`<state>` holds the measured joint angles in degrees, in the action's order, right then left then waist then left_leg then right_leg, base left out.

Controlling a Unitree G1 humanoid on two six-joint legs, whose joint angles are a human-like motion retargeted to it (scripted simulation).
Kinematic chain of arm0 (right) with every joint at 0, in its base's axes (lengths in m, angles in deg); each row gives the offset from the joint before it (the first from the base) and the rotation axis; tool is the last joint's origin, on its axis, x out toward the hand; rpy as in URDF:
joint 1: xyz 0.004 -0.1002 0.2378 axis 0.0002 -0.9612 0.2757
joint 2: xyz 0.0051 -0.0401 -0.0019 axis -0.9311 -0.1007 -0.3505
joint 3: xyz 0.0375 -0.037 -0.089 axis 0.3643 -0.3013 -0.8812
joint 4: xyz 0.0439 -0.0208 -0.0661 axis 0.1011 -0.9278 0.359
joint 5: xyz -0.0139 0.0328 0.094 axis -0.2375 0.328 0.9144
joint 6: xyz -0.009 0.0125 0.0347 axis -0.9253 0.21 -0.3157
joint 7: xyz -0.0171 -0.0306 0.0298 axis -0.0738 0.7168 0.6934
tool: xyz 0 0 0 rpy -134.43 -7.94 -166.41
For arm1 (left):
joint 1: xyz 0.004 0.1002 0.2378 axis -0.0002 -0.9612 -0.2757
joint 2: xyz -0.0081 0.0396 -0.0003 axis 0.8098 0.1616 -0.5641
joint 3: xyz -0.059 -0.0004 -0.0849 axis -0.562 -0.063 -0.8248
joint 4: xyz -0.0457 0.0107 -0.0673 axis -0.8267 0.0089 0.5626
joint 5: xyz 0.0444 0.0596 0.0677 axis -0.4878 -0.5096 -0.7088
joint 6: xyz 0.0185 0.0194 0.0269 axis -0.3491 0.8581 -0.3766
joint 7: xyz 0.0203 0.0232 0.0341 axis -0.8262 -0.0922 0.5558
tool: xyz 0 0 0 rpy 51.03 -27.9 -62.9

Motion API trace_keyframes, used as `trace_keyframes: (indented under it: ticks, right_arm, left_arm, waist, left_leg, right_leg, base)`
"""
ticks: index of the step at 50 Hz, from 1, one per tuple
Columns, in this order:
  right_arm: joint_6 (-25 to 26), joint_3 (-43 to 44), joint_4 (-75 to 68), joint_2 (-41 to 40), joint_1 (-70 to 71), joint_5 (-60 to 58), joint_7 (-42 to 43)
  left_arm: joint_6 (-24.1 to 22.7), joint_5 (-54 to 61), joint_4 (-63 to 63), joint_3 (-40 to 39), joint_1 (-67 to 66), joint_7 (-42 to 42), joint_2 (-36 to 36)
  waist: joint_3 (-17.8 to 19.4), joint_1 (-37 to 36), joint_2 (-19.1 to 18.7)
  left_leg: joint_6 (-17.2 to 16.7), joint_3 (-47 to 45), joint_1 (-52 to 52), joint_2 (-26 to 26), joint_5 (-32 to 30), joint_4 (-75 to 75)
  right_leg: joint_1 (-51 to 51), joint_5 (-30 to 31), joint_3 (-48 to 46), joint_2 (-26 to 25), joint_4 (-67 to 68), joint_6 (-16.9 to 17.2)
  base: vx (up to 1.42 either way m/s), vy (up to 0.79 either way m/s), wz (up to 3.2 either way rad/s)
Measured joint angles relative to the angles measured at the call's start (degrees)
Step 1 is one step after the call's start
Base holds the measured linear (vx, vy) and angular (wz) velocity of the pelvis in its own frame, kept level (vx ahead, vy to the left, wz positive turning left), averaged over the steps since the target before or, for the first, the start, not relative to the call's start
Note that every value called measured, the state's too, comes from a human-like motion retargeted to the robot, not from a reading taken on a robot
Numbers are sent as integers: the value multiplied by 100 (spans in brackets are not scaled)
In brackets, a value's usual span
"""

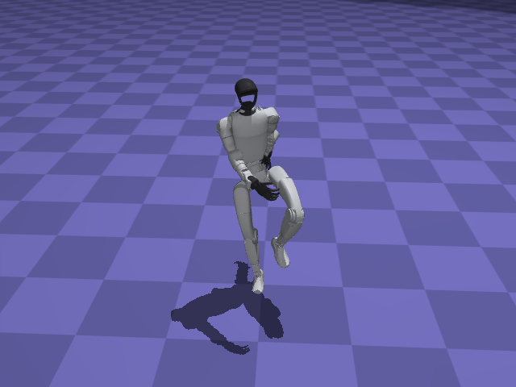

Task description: In place motions

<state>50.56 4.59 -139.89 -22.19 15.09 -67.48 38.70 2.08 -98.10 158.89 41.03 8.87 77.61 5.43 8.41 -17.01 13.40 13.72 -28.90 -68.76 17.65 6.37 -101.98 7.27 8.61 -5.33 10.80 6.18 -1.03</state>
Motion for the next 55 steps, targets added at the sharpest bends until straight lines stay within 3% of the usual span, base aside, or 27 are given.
trace_keyframes:
  ticks: [5,8,12,13,15,17,18,19,23,26,30,32,37,40,41,42,43,45,47,48,49,50,53,55]
  right_arm:
    - [-246,-301,255,19,171,-653,77]
    - [-364,-318,98,59,-344,-748,53]
    - [-380,-226,-406,203,-1529,-1108,-200]
    - [-385,-201,-606,283,-1940,-1279,-189]
    - [-398,-115,-1115,492,-2691,-1618,-60]
    - [-324,81,-1964,800,-3285,-2097,280]
    - [-236,229,-2452,965,-3420,-2253,565]
    - [-166,427,-2963,1139,-3459,-2268,892]
    - [391,1188,-3984,1784,-3869,-1545,1680]
    - [458,1821,-3984,1992,-4597,-1361,2039]
    - [401,2287,-3984,2362,-5729,-1328,1974]
    - [539,2397,-3984,2504,-6177,-1237,2028]
    - [608,2493,-3984,2280,-6186,-1056,2151]
    - [722,2084,-3984,2114,-5696,-1034,1863]
    - [766,1847,-3984,2063,-5435,-1021,1797]
    - [794,1599,-3984,2002,-5151,-1004,1723]
    - [790,1329,-3984,1923,-4820,-977,1633]
    - [766,734,-3984,1673,-4039,-858,1299]
    - [817,365,-3942,1366,-3014,-755,718]
    - [729,388,-3814,1249,-2509,-770,479]
    - [644,452,-3505,1106,-2061,-790,327]
    - [559,537,-3106,950,-1642,-814,218]
    - [474,346,-2121,603,-287,-703,-209]
    - [314,338,-1553,312,242,-773,-137]
  left_arm:
    - [-51,47,-242,-271,166,-128,-129]
    - [-82,303,-471,-315,369,-168,-82]
    - [-219,654,-690,-254,738,-60,-35]
    - [-265,728,-729,-227,867,8,-11]
    - [-343,814,-809,-166,1084,135,20]
    - [-318,895,-836,-48,1387,181,27]
    - [-286,959,-829,57,1698,160,72]
    - [-271,992,-885,131,2042,142,130]
    - [-298,1139,-1386,460,3315,-116,398]
    - [-389,989,-1956,356,3556,-179,411]
    - [-639,1042,-2406,489,3132,-80,442]
    - [-600,932,-2442,659,2870,-126,397]
    - [-457,608,-2219,674,2552,-108,260]
    - [-483,553,-2016,332,2035,-132,28]
    - [-466,548,-1943,223,1788,-168,-61]
    - [-446,542,-1861,115,1542,-201,-142]
    - [-418,533,-1759,10,1298,-231,-208]
    - [-350,478,-1489,-264,850,-266,-240]
    - [-215,476,-1015,-463,671,-232,-151]
    - [-200,511,-714,-506,663,-167,-107]
    - [-203,620,-534,-524,655,-61,-58]
    - [-216,767,-415,-529,648,68,-6]
    - [-261,1156,-102,-618,641,-7,106]
    - [-34,947,71,-848,679,71,69]
  waist:
    - [-223,285,-130]
    - [-459,558,-369]
    - [-698,1056,-604]
    - [-743,1348,-735]
    - [-972,2004,-979]
    - [-1223,2661,-1395]
    - [-1124,2823,-1492]
    - [-846,2936,-1471]
    - [268,3328,-1299]
    - [480,3973,-1306]
    - [70,4583,-1444]
    - [-242,4455,-1489]
    - [-295,3778,-1271]
    - [-505,3524,-1277]
    - [-619,3480,-1252]
    - [-716,3458,-1207]
    - [-783,3480,-1126]
    - [-767,3292,-795]
    - [-845,2599,-778]
    - [-865,2277,-918]
    - [-792,2034,-891]
    - [-673,1829,-782]
    - [-144,1122,-507]
    - [124,872,-373]
  left_leg:
    - [-139,82,1233,-251,-13,798]
    - [-368,356,2644,-982,-66,2309]
    - [-640,736,5261,-2116,-374,6157]
    - [-751,1353,6035,-2501,-52,7524]
    - [-602,1532,6904,-2543,594,9018]
    - [-697,1846,6870,-2127,321,9623]
    - [-781,2197,6705,-2027,221,9633]
    - [-777,2342,6694,-2024,135,9657]
    - [-630,2237,6767,-2109,-109,9739]
    - [-693,1922,6701,-1975,-334,9908]
    - [-883,1366,6608,-1678,-427,10042]
    - [-955,1290,6582,-1696,-511,10090]
    - [-1217,837,7038,-1647,-516,10246]
    - [-1254,672,7183,-1572,-388,10149]
    - [-1178,681,7165,-1655,-317,10030]
    - [-1094,708,7137,-1761,-256,9876]
    - [-995,771,7087,-1911,-215,9653]
    - [-783,460,7109,-2183,-465,8972]
    - [-734,109,5805,-1440,-1397,6500]
    - [-672,429,4756,-997,-1884,5267]
    - [-543,784,3909,-973,-1902,4314]
    - [-380,1158,3162,-1160,-1687,3501]
    - [82,525,1936,273,-682,1256]
    - [115,542,1246,569,-381,387]
  right_leg:
    - [-234,-14,6,-93,-214,75]
    - [-554,-145,-268,-229,-305,143]
    - [-952,-520,-577,-351,-137,228]
    - [-1060,-661,-842,-441,4,231]
    - [-972,-721,-1321,-621,497,98]
    - [-72,263,-1576,-718,1880,-167]
    - [564,884,-1442,-673,2810,-356]
    - [1104,1021,-1271,-623,3767,-501]
    - [3012,302,-1159,-18,6988,-1002]
    - [4307,-88,-1277,117,8367,-1060]
    - [5081,-309,-1673,6,8710,-1044]
    - [4915,-375,-1678,9,8462,-1098]
    - [2803,-122,-1398,-468,6433,-811]
    - [1082,256,-863,-1208,3985,-361]
    - [505,342,-707,-1249,3057,-236]
    - [-64,177,-594,-1255,2142,-17]
    - [-618,-490,-570,-1187,1253,390]
    - [-1384,-882,-695,-1064,-37,322]
    - [-1355,-377,-473,-801,-526,576]
    - [-1110,-336,-26,-889,-522,668]
    - [-907,-263,253,-927,-517,663]
    - [-725,-174,446,-941,-513,609]
    - [-661,-67,427,-937,-476,470]
    - [-717,-35,459,-862,-416,501]
  base:
    - [1,7,32]
    - [26,15,72]
    - [32,16,77]
    - [32,20,146]
    - [31,19,183]
    - [11,8,153]
    - [-39,5,87]
    - [-70,7,53]
    - [-72,17,43]
    - [-25,16,93]
    - [25,-10,41]
    - [28,-15,-37]
    - [1,-16,-54]
    - [19,-16,-60]
    - [22,-16,-50]
    - [16,-16,-16]
    - [12,-12,-15]
    - [4,-10,-83]
    - [-28,-19,-202]
    - [-50,-24,-149]
    - [-60,-30,-83]
    - [-68,-32,-96]
    - [-52,-16,-160]
    - [-17,-2,-99]
